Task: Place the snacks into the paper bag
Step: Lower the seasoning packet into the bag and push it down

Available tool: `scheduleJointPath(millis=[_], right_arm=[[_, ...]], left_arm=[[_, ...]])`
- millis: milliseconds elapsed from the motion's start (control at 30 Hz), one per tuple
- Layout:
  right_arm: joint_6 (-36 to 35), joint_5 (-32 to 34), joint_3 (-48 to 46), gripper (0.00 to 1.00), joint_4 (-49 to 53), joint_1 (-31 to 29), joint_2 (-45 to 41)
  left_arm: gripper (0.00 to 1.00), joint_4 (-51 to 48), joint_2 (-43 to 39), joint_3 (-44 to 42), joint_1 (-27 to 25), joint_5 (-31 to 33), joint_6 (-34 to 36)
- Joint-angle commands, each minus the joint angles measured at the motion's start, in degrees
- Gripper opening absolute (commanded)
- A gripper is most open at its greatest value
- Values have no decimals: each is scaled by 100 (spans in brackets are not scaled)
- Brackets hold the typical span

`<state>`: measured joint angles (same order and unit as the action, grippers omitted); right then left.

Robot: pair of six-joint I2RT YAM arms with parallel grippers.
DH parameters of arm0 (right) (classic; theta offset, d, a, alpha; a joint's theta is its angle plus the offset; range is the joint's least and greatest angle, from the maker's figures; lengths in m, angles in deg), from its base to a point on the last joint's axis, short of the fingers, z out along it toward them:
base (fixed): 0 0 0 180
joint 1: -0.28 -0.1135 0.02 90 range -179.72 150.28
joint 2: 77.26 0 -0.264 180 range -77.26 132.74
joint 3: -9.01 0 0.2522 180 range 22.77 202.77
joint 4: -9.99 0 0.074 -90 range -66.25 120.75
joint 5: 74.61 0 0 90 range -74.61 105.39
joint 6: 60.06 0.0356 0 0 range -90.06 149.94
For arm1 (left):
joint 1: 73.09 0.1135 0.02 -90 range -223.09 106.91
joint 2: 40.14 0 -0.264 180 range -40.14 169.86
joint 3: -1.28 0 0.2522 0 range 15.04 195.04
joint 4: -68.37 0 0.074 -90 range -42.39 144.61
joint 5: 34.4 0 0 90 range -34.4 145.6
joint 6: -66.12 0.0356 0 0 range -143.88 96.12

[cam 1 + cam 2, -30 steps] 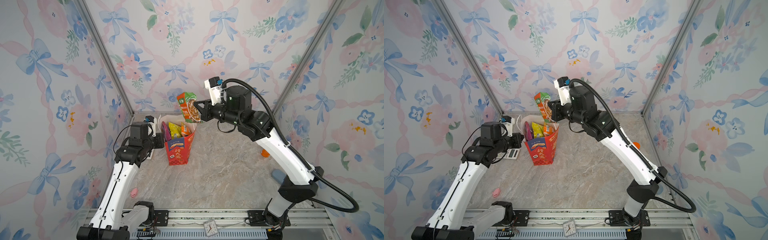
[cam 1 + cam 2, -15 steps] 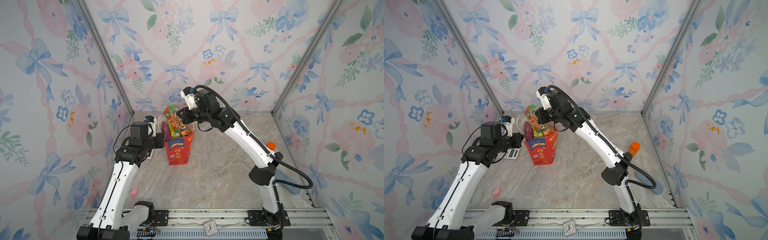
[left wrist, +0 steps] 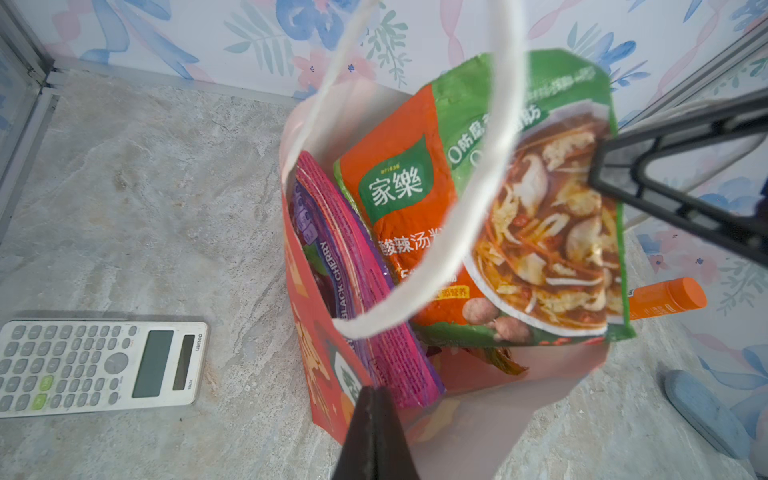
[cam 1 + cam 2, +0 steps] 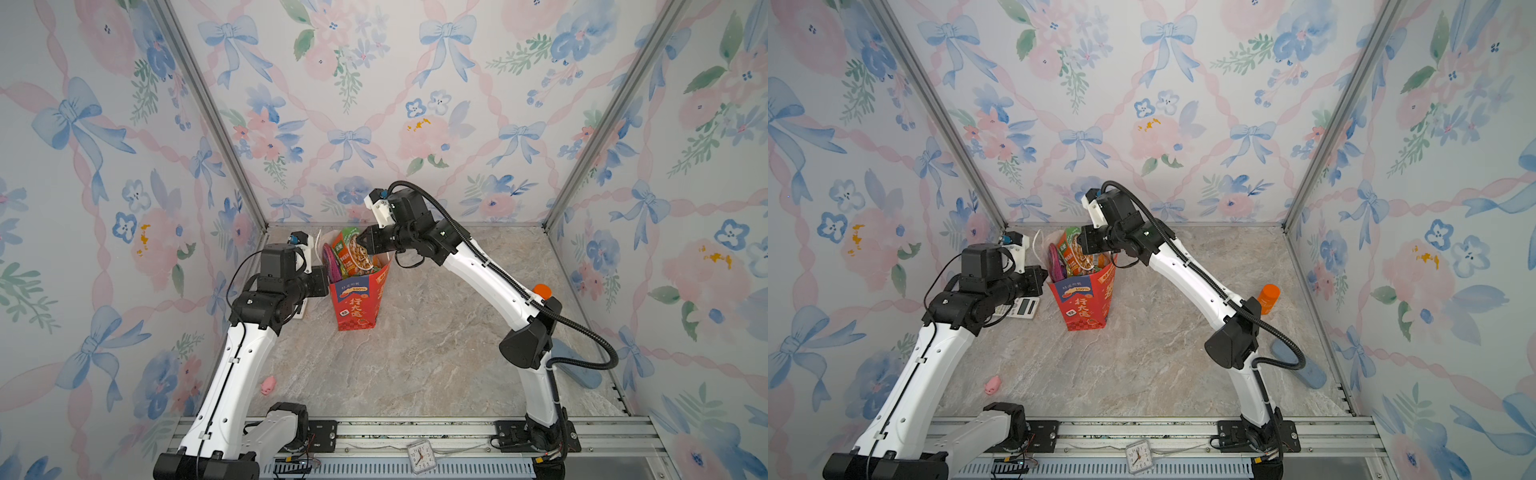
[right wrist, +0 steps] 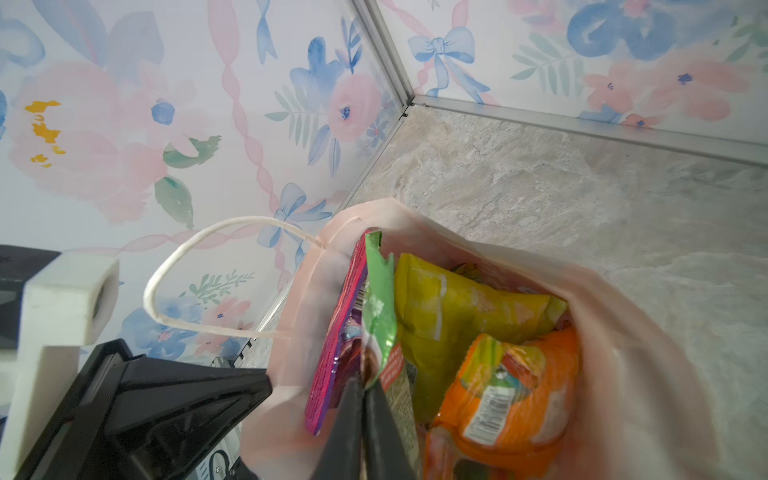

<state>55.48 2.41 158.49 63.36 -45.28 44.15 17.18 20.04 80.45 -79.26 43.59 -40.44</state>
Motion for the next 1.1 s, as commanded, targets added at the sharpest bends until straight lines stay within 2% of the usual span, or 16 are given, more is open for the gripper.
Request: scheduleJointPath(millis=[0,100,167,333,500,767,1067], right_arm=[[-239,458,7,43,79,29,-316],[-559,857,-24,59,141,-58,-537],[-825,1146,-59,61,160,-174,-672],[-1610,1927,42,51,327,-639,-718],[-2067,2422,541,50,829,-905,-297],[-2263,2651,806,48,1102,-895,236],[-2117,2326,1283,46,1380,-626,1087]], left_arm=[[0,16,-14,52,29,-83,82],[0,16,9,58,33,-98,82],[0,16,19,60,29,-105,82],[0,16,34,76,29,-117,74],[0,16,41,69,29,-122,73],[0,16,101,122,29,-151,65],[0,19,108,119,29,-135,65]])
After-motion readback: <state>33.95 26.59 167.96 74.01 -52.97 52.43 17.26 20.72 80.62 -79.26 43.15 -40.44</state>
